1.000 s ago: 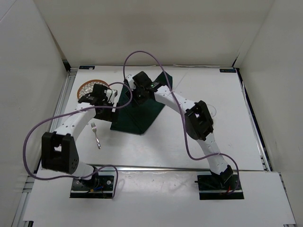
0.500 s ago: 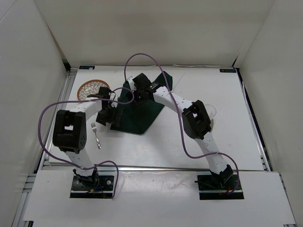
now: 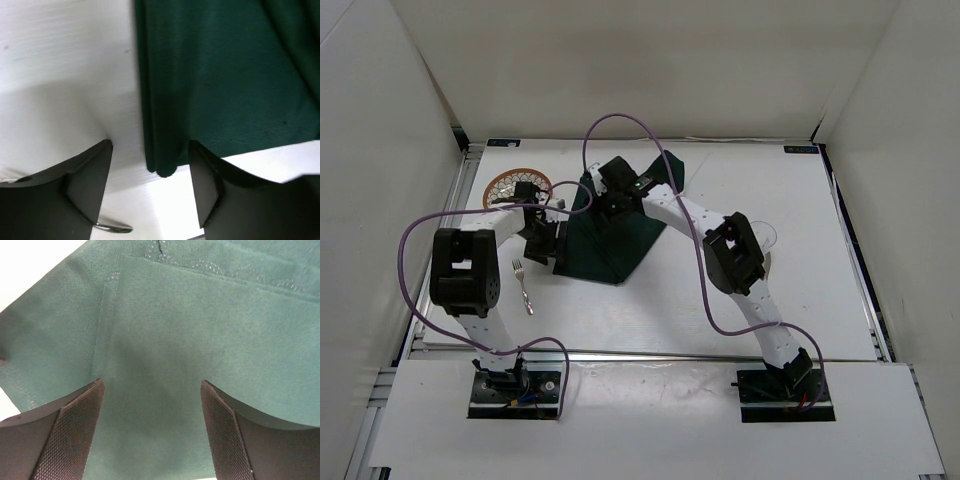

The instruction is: Set the dinner table for one person

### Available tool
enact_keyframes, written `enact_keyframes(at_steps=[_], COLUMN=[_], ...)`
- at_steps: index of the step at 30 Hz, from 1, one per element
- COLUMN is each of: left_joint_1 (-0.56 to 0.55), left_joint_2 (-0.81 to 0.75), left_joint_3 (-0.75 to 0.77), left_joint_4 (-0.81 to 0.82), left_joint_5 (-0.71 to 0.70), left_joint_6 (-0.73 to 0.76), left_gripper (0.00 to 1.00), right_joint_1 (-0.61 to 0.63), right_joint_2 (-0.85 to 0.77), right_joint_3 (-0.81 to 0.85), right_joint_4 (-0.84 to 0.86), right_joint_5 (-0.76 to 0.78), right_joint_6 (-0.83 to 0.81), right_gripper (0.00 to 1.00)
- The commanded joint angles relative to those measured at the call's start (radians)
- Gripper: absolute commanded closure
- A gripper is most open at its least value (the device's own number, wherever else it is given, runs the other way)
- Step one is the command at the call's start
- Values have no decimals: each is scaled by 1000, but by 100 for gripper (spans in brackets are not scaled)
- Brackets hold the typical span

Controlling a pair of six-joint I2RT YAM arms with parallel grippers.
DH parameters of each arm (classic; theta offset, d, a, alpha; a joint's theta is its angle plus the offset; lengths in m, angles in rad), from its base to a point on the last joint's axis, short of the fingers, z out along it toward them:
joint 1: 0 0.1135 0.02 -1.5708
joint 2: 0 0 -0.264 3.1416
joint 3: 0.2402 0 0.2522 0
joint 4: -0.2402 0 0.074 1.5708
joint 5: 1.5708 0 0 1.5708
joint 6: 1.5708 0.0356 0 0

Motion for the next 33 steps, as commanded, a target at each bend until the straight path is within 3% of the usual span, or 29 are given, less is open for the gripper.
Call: enact_keyframes(at_steps=[1,2,6,12,13,15,16,17,23,26,28,29,30,33], left_joint_1=[-2,-2,-2,-2,-2,-2,-2,-2,-2,-2,7,7,7,27], left_joint_2=[40,40,63,86,86,96,96,96,105,105,105,105,105,105], left_joint_3=[-18,-18,-30,-50,-50,-50,-50,-50,-50,-59,-59,-59,-59,-69], left_joint_4=[8,8,8,8,8,-2,-2,-2,-12,-22,-22,-22,-22,-22], left_joint_5=[108,108,153,203,212,222,234,234,252,272,272,281,282,291], left_joint_6=[19,19,28,37,37,47,47,47,56,56,65,65,65,65], left_gripper=[31,39,54,61,68,69,74,90,90,90,90,90,90,90], right_joint_1=[44,44,79,110,110,110,110,110,110,110,110,110,110,110], right_joint_2=[-21,-8,14,41,55,69,78,78,78,78,78,78,78,78], right_joint_3=[8,8,-2,-11,3,17,26,26,6,6,-3,-3,-14,-23], right_joint_4=[52,61,61,41,21,1,-10,-22,-31,-31,-31,-31,-31,-31], right_joint_5=[82,100,125,116,107,106,97,97,59,73,94,94,111,136], right_joint_6=[-82,-111,-141,-118,-102,-92,-79,-79,-58,-58,-67,-67,-67,-76], right_gripper=[19,19,19,19,19,19,19,19,22,32,47,57,76,99])
